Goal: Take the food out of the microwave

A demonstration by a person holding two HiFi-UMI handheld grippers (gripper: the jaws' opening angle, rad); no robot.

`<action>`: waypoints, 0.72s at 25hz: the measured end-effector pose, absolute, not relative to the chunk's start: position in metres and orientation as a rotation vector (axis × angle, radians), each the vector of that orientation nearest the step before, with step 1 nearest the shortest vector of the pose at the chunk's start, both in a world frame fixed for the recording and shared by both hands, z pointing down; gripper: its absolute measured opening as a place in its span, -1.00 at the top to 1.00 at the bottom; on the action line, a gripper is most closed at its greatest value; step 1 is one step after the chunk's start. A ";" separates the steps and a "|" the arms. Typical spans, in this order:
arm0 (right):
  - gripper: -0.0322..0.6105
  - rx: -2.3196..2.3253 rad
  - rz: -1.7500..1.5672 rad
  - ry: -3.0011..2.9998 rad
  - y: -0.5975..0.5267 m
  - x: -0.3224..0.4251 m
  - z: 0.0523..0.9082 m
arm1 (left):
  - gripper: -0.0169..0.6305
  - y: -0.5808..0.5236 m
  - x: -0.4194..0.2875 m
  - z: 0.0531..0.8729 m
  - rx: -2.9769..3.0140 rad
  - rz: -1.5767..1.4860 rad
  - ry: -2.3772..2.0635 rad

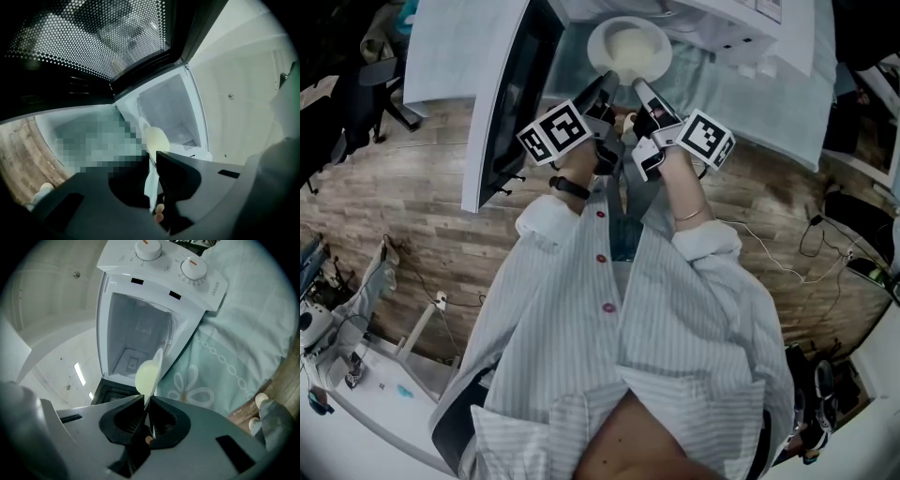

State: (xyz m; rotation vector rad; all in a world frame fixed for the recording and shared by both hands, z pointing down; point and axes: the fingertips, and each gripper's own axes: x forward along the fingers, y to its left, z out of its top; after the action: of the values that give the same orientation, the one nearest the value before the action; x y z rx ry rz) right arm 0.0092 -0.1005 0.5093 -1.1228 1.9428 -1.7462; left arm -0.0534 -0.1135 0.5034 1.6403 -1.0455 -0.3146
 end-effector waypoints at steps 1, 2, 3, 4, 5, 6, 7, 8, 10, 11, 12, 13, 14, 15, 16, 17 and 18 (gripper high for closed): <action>0.72 -1.121 -1.740 1.945 -0.098 0.009 0.508 | 0.79 -0.111 -0.053 0.502 1.645 -0.315 -1.044; 0.72 -1.120 -1.735 1.950 -0.095 0.009 0.506 | 0.79 -0.108 -0.053 0.500 1.648 -0.316 -1.042; 0.72 -1.117 -1.730 1.957 -0.092 0.009 0.504 | 0.79 -0.105 -0.054 0.498 1.650 -0.318 -1.040; 0.72 -1.114 -1.725 1.964 -0.088 0.008 0.502 | 0.79 -0.101 -0.054 0.496 1.652 -0.321 -1.039; 0.72 -1.109 -1.719 1.967 -0.085 0.007 0.500 | 0.79 -0.097 -0.055 0.494 1.652 -0.325 -1.038; 0.72 -1.104 -1.715 1.967 -0.081 0.007 0.498 | 0.79 -0.093 -0.055 0.492 1.651 -0.332 -1.037; 0.72 -1.102 -1.713 1.964 -0.077 0.007 0.496 | 0.79 -0.090 -0.055 0.491 1.649 -0.341 -1.035; 0.72 -1.107 -1.719 1.955 -0.073 0.008 0.495 | 0.79 -0.087 -0.055 0.489 1.649 -0.349 -1.033; 0.72 -1.132 -1.744 1.928 -0.064 0.011 0.494 | 0.79 -0.081 -0.054 0.484 1.656 -0.359 -1.029; 0.72 -1.127 -1.736 1.930 -0.062 0.012 0.491 | 0.79 -0.079 -0.053 0.481 1.664 -0.360 -1.028; 0.72 -1.107 -1.710 1.948 -0.061 0.012 0.486 | 0.79 -0.076 -0.052 0.478 1.674 -0.361 -1.025; 0.72 -1.092 -1.684 1.965 -0.060 0.012 0.481 | 0.79 -0.074 -0.050 0.474 1.684 -0.362 -1.022; 0.72 -1.092 -1.670 1.971 -0.057 0.014 0.477 | 0.79 -0.072 -0.049 0.470 1.693 -0.364 -1.018; 0.72 -1.105 -1.666 1.968 -0.054 0.017 0.474 | 0.79 -0.069 -0.047 0.466 1.699 -0.369 -1.013; 0.72 -1.117 -1.662 1.965 -0.051 0.019 0.470 | 0.79 -0.067 -0.045 0.461 1.702 -0.375 -1.007; 0.72 -1.120 -1.647 1.970 -0.049 0.021 0.466 | 0.79 -0.065 -0.043 0.457 1.704 -0.384 -1.000; 0.72 -1.119 -1.627 1.980 -0.048 0.023 0.461 | 0.79 -0.064 -0.042 0.453 1.705 -0.392 -0.994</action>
State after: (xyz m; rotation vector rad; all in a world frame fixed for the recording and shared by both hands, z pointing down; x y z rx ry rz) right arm 0.0226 -0.0477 0.4609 -1.1194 1.9805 -1.6273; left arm -0.0416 -0.0637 0.4528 1.7049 -0.9936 -0.3919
